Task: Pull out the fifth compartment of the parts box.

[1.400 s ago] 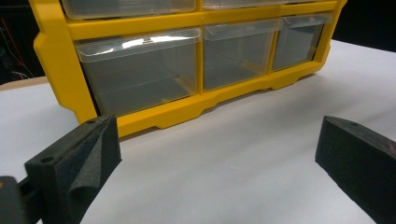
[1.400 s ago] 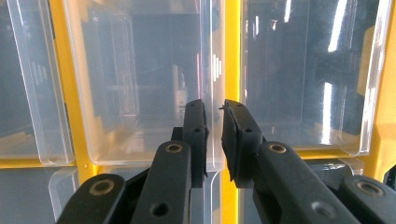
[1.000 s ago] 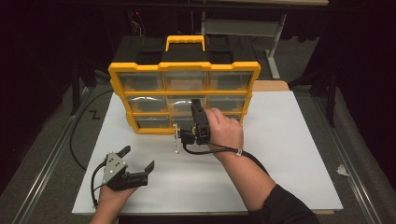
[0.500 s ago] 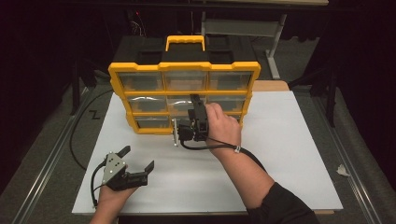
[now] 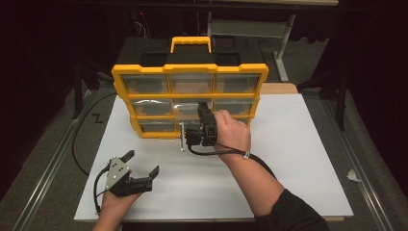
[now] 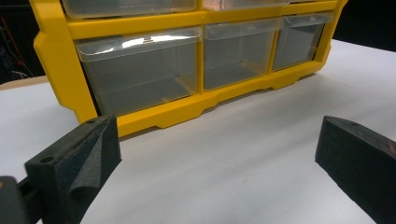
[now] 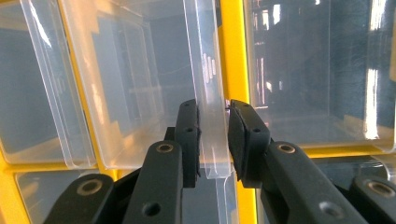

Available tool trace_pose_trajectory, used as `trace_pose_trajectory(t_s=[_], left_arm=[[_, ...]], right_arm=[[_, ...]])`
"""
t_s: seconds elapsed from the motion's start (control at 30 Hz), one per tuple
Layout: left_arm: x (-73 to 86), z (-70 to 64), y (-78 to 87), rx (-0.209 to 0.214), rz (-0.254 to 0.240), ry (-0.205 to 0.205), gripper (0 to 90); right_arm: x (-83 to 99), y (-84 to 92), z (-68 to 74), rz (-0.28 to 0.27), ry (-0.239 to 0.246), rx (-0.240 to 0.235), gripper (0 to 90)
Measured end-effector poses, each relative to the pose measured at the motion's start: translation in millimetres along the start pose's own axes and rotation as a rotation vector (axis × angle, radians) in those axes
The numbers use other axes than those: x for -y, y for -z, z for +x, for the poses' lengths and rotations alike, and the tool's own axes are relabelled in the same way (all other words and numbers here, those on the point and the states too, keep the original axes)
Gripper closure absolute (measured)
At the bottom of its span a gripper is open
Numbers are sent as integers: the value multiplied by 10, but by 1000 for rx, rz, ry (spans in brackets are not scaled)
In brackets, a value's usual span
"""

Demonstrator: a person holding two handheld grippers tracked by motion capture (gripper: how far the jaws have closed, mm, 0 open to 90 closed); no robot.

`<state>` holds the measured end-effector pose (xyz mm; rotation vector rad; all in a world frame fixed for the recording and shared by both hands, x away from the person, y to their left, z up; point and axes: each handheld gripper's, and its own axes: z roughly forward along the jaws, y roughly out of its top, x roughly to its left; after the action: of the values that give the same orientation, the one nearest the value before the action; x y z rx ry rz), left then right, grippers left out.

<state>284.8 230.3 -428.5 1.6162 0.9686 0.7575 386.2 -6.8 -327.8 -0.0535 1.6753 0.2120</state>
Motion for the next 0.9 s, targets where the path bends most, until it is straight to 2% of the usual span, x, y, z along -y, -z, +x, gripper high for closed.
trace_pose_trajectory(t_s=[0.17,0.3,0.5,0.67,0.73,0.9], left_arm=[[0,-1,0,0,0,0,7],[0,-5,-5,2,-1,-1,7],[-3,-6,-4,2,-3,-1,7],[-3,-6,-4,2,-3,-3,7],[-3,-5,-6,2,-3,-3,7],[-5,0,-1,2,-4,-5,7]], right_arm=[[14,60,26,-2,-8,5,769],[19,146,16,-12,12,11,770],[28,274,56,-17,-9,10,769],[19,383,78,-31,3,13,765],[19,423,100,-35,-14,9,765],[8,513,116,-50,-8,13,766]])
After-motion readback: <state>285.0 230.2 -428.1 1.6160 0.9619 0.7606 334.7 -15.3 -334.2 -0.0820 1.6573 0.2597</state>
